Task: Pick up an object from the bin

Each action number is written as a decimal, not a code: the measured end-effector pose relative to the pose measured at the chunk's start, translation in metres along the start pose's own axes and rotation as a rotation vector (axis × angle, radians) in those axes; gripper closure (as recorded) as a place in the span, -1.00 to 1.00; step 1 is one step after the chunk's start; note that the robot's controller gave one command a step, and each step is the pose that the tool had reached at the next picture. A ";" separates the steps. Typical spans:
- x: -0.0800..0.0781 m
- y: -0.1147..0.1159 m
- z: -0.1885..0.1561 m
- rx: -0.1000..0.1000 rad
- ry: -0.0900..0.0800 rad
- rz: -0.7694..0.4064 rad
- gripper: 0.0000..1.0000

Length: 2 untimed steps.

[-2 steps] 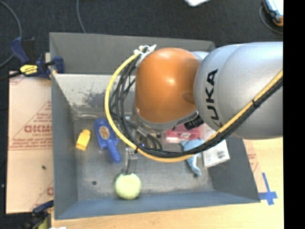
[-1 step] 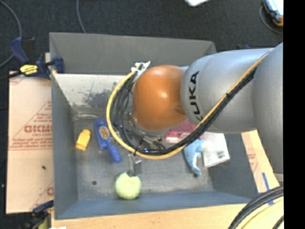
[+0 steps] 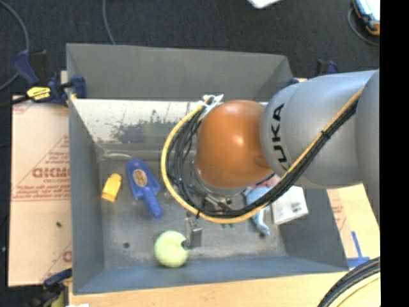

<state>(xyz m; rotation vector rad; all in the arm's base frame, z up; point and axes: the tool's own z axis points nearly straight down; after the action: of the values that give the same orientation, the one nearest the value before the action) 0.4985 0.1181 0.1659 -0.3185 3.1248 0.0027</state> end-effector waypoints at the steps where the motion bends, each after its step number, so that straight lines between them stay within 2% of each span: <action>1: -0.007 0.011 0.059 0.002 -0.010 -0.262 -1.00; 2: -0.002 -0.016 0.072 0.000 0.001 -0.235 -1.00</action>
Offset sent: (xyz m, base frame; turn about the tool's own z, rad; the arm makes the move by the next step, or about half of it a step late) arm 0.0043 -0.0138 -0.0717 -0.2390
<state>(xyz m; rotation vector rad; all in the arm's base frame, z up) 0.5035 0.1030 0.0941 -0.6829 3.0668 0.0021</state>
